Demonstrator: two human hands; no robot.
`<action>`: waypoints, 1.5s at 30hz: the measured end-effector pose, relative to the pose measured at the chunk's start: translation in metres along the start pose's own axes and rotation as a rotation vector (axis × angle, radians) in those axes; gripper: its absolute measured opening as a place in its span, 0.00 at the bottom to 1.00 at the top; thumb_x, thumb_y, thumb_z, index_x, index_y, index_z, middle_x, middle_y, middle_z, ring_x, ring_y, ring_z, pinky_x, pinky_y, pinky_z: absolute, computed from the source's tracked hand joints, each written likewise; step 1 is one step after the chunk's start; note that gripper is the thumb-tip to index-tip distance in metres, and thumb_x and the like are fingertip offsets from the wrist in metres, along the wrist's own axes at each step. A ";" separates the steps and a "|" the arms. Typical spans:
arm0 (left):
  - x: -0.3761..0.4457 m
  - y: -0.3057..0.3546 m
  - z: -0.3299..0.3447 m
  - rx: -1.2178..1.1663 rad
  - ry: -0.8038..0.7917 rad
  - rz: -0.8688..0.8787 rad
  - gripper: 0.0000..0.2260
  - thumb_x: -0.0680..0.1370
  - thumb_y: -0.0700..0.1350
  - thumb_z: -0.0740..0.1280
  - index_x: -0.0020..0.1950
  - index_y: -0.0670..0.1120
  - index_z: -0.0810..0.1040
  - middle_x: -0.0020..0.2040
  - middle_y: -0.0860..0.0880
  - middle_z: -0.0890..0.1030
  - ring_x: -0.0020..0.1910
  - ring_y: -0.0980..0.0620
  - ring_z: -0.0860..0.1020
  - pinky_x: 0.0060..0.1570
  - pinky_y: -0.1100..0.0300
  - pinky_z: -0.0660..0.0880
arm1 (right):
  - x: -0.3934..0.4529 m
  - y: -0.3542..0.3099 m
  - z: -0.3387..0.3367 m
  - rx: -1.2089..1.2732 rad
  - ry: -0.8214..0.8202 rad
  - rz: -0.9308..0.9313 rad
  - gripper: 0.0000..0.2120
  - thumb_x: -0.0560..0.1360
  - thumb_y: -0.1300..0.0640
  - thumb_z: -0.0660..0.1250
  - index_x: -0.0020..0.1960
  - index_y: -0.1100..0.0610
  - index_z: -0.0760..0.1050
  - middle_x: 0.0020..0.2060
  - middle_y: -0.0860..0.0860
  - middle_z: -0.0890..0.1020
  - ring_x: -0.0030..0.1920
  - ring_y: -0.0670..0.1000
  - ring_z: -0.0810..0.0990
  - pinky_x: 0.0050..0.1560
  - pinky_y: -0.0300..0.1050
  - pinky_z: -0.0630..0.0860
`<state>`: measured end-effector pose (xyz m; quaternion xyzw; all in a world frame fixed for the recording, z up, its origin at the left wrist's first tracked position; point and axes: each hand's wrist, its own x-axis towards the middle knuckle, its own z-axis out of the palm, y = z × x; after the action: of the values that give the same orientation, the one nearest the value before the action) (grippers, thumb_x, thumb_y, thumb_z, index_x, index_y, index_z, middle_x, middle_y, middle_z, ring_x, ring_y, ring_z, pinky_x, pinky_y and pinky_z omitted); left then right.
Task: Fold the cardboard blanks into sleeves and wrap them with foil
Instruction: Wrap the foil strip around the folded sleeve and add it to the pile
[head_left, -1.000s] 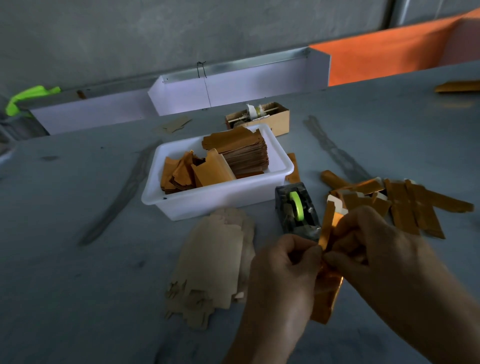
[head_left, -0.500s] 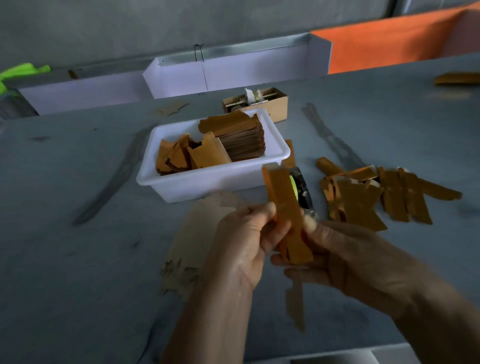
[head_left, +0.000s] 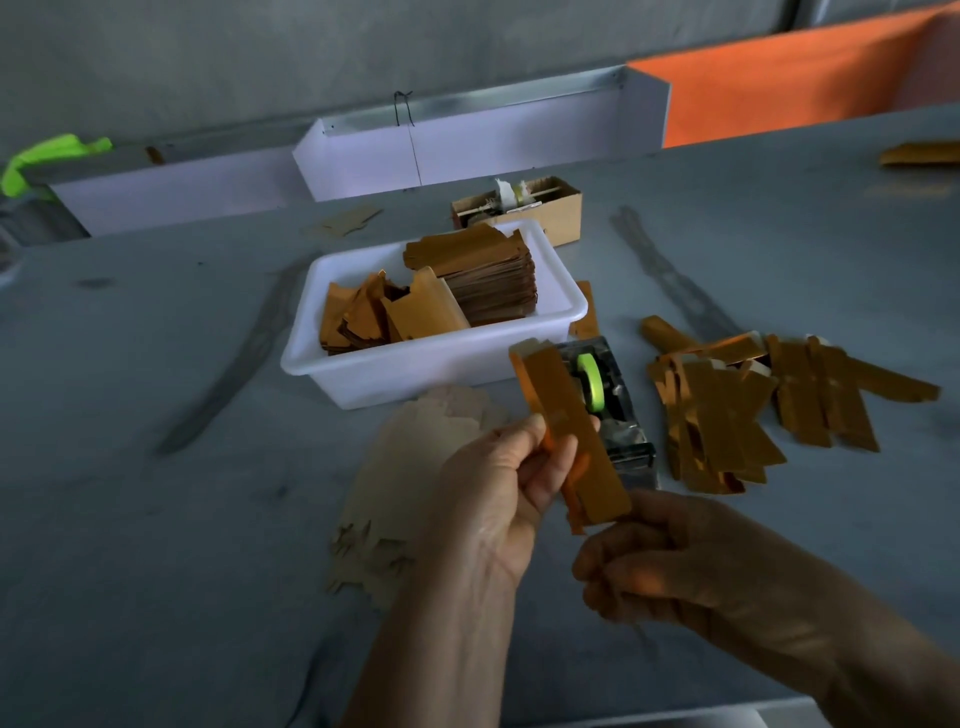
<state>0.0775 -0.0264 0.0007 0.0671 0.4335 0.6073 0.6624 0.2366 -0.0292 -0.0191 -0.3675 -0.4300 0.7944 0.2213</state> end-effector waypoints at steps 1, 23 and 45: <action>0.000 -0.001 0.000 0.004 0.005 0.009 0.03 0.78 0.33 0.64 0.47 0.33 0.75 0.48 0.33 0.82 0.40 0.42 0.85 0.25 0.66 0.77 | 0.000 0.001 0.000 0.024 -0.003 0.003 0.16 0.69 0.69 0.70 0.56 0.62 0.78 0.46 0.63 0.83 0.43 0.58 0.84 0.41 0.44 0.79; -0.004 -0.006 -0.002 0.454 0.126 0.231 0.05 0.74 0.42 0.70 0.38 0.45 0.80 0.34 0.48 0.82 0.26 0.58 0.74 0.20 0.68 0.64 | -0.015 -0.009 -0.015 -0.245 0.217 -0.046 0.11 0.73 0.54 0.62 0.51 0.57 0.80 0.43 0.52 0.85 0.43 0.51 0.84 0.38 0.39 0.78; 0.020 0.030 -0.080 1.754 0.775 0.320 0.29 0.72 0.65 0.65 0.65 0.46 0.71 0.62 0.43 0.72 0.63 0.40 0.68 0.58 0.51 0.68 | -0.009 0.016 -0.062 -0.270 0.604 -0.098 0.05 0.74 0.65 0.65 0.43 0.64 0.79 0.34 0.59 0.84 0.32 0.55 0.83 0.29 0.43 0.78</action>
<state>0.0001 -0.0367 -0.0403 0.3904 0.9060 0.1313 0.0977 0.2895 -0.0110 -0.0514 -0.5915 -0.4635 0.5737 0.3258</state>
